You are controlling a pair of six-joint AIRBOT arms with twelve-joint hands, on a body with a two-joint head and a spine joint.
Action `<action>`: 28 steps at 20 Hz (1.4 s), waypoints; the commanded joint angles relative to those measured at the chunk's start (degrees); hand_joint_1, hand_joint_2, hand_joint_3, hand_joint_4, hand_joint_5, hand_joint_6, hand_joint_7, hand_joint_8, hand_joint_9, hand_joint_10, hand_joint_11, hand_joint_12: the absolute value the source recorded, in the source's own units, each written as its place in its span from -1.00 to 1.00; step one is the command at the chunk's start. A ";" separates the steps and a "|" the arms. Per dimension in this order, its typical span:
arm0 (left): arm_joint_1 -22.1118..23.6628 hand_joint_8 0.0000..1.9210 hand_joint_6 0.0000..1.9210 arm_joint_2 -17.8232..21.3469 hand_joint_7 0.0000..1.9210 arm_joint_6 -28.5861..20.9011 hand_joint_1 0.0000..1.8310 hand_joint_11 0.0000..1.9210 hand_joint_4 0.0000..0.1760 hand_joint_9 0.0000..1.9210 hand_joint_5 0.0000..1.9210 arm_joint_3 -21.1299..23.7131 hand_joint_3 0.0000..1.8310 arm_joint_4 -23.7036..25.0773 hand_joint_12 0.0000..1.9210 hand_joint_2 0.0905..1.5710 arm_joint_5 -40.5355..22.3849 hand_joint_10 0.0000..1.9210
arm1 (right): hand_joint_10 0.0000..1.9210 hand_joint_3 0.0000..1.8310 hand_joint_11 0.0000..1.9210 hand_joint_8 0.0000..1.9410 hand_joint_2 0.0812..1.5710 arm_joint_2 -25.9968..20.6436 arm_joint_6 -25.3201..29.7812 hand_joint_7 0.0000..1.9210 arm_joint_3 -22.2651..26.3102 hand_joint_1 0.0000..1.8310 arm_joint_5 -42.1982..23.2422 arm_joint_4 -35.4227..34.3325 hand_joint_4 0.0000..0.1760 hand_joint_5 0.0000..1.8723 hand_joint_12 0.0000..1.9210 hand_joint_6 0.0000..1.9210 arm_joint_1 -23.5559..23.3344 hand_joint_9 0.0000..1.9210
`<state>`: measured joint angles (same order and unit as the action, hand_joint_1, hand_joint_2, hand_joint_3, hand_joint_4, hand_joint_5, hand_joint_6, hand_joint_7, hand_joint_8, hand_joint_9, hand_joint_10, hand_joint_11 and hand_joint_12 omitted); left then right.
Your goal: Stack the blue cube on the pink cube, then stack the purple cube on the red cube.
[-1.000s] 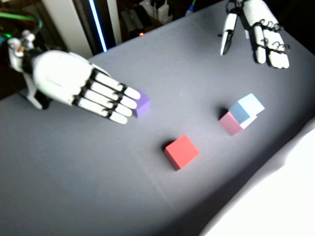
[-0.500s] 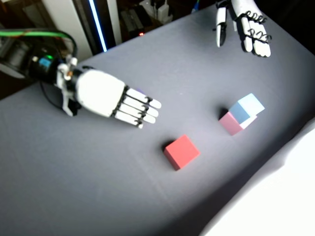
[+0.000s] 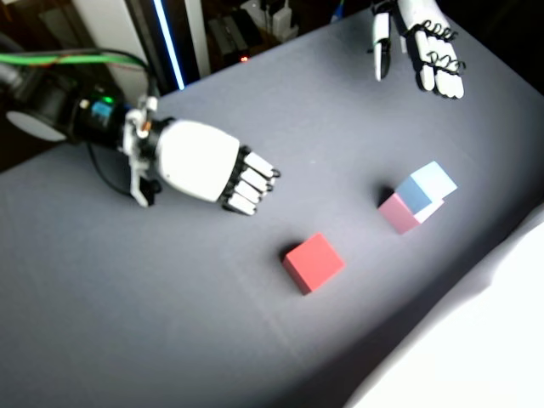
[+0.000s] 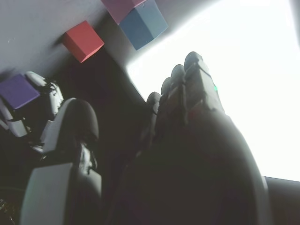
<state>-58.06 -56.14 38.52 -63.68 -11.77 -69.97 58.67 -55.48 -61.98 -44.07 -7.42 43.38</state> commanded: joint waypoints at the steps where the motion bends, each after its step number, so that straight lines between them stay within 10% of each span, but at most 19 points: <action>1: 0.19 -1.00 -0.99 0.45 -1.00 -0.41 -0.15 -1.00 -0.37 -1.00 -0.96 -0.05 -1.00 -0.20 -1.00 0.76 -7.19 -1.00 | 0.73 -1.00 -0.50 0.58 0.63 -0.35 -0.01 -0.28 -0.34 0.40 -7.10 0.25 -1.00 -0.42 0.89 0.47 -1.11 -0.33; 5: -0.40 -1.00 -0.99 0.26 -1.00 -0.59 -0.14 -1.00 -0.16 -1.00 -0.95 -0.03 -1.00 -0.85 -1.00 0.76 -7.51 -1.00 | 0.68 -1.00 -0.46 0.53 0.64 -0.50 -1.72 -0.37 -2.22 0.43 -7.06 -0.42 -1.00 -0.48 0.67 0.64 -5.92 -0.27; 9: -0.46 -1.00 -0.99 -0.02 -1.00 -0.75 -0.08 -1.00 -0.60 -1.00 -0.92 -0.09 -1.00 -0.99 -1.00 0.76 -7.56 -1.00 | 0.68 -1.00 -0.39 0.51 0.59 0.35 -5.37 -0.29 -5.15 0.45 -2.28 -2.12 -1.00 -0.37 0.82 0.43 -11.85 -0.26; 12: -0.69 -1.00 -0.99 -0.02 -1.00 -0.90 -0.06 -1.00 -0.54 -1.00 -0.91 -0.10 -1.00 -1.00 -1.00 0.75 -7.57 -1.00 | 0.31 -1.00 -0.98 0.59 0.66 2.99 -7.78 -0.45 -9.11 0.23 3.13 -3.95 -1.00 -0.25 0.99 0.59 -15.72 -0.68; 13: -0.71 -1.00 -0.99 -0.03 -1.00 -0.95 -0.08 -1.00 -0.54 -1.00 -0.90 -0.12 -1.00 -1.00 -1.00 0.74 -7.57 -1.00 | 0.72 -1.00 -0.90 0.58 0.66 3.50 -8.46 -0.42 -9.73 0.38 4.02 -4.30 -1.00 -0.31 0.98 0.58 -16.34 -0.51; 16: -0.71 -1.00 -0.99 -0.19 -1.00 -1.10 -0.14 -1.00 -0.46 -1.00 -0.90 -0.23 -1.00 -1.00 -1.00 0.74 -7.54 -1.00 | 0.43 -1.00 -1.00 0.71 0.70 5.51 -11.42 -0.50 -12.41 0.20 7.72 -6.78 -1.00 -0.29 1.00 0.61 -18.66 -0.69; 17: -0.75 -1.00 -0.99 -0.19 -1.00 -1.18 -0.14 -1.00 -0.24 -1.00 -0.89 -0.24 -1.00 -1.00 -1.00 0.74 -7.54 -1.00 | 0.80 -1.00 -0.84 0.71 0.68 6.25 -11.55 -0.50 -13.60 0.37 8.83 -7.37 -1.00 -0.26 1.00 0.46 -19.14 -0.53; 21: -0.98 -1.00 -1.00 -0.27 -1.00 -1.45 -0.12 -1.00 -0.13 -1.00 -0.90 -0.35 -1.00 -1.00 -1.00 0.74 -7.69 -1.00 | 0.83 -1.00 -0.65 0.63 0.67 8.26 -11.78 -0.43 -16.92 0.42 11.24 -9.83 -1.00 -0.37 0.92 0.54 -19.81 -0.40; 28: -1.11 -1.00 -1.00 -0.34 -1.00 -1.88 -0.20 -1.00 -0.03 -1.00 -0.90 -0.50 -1.00 -0.96 -1.00 0.75 -8.20 -1.00 | 0.06 -1.00 -0.52 0.61 0.70 9.75 -11.78 -0.40 -19.26 0.18 13.13 -11.54 -0.87 -0.35 0.57 0.67 -19.80 -0.35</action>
<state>-59.29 -56.31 36.99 -63.81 -12.60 -70.39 68.79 -67.18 -80.99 -24.56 -19.18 24.34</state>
